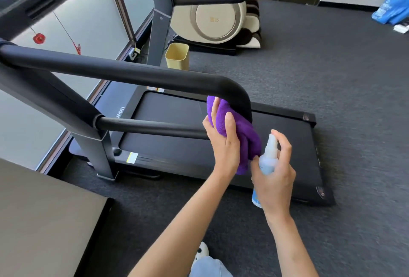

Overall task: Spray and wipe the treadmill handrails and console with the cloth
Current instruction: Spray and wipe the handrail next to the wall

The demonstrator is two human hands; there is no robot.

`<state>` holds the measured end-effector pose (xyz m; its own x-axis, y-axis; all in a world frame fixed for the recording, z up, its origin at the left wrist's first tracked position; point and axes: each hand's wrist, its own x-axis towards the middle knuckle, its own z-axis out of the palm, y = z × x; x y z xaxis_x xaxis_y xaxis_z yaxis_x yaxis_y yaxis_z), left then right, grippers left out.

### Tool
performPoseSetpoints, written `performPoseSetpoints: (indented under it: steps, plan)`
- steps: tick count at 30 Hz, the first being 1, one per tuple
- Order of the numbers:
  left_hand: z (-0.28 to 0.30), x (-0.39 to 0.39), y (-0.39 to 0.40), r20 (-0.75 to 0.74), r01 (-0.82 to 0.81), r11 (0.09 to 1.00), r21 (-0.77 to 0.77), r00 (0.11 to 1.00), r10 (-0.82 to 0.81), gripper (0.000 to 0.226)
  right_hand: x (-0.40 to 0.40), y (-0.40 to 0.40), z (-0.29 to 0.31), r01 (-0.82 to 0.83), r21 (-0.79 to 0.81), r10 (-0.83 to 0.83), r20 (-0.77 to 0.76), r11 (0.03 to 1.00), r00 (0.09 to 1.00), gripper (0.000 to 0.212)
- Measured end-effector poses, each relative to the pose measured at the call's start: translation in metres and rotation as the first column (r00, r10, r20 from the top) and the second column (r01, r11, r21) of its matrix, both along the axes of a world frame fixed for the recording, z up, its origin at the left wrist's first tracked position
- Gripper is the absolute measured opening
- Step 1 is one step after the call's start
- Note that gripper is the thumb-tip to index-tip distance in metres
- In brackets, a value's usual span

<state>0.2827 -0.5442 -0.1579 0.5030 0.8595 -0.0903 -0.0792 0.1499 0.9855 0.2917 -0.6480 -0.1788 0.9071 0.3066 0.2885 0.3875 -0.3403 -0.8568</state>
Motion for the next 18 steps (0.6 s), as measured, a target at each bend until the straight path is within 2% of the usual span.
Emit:
performPoseSetpoints:
  steps: [2,5,9,14,16,18]
  plan:
    - [0.008,0.006,0.000,0.052,-0.048,0.996,0.074,0.998,0.044,0.068,0.003,-0.003,0.000,-0.002,0.003,0.002,-0.006,1.000,1.000,0.070]
    - [0.007,0.018,0.007,0.029,-0.108,0.974,0.197,0.994,0.105,0.074,0.009,-0.006,-0.001,0.008,-0.009,-0.008,-0.001,1.000,1.000,0.069]
    - [-0.002,0.024,0.011,0.046,-0.080,0.982,0.173,0.996,0.073,0.066,0.012,-0.010,-0.002,0.012,-0.041,-0.013,-0.010,0.999,1.000,0.067]
    - [-0.020,0.016,0.021,-0.086,0.044,0.980,0.193,0.996,-0.028,0.046,0.010,-0.014,-0.002,0.015,-0.042,-0.016,-0.026,0.999,1.000,0.066]
    - [-0.016,0.011,0.020,-0.047,0.055,0.984,0.171,0.998,-0.048,0.035,0.009,-0.015,-0.002,0.018,-0.036,-0.020,-0.038,0.999,0.999,0.066]
    - [-0.003,0.011,0.017,0.021,-0.029,0.974,0.225,0.999,0.025,0.043,0.009,-0.015,-0.002,0.020,-0.026,-0.021,-0.053,0.999,0.998,0.066]
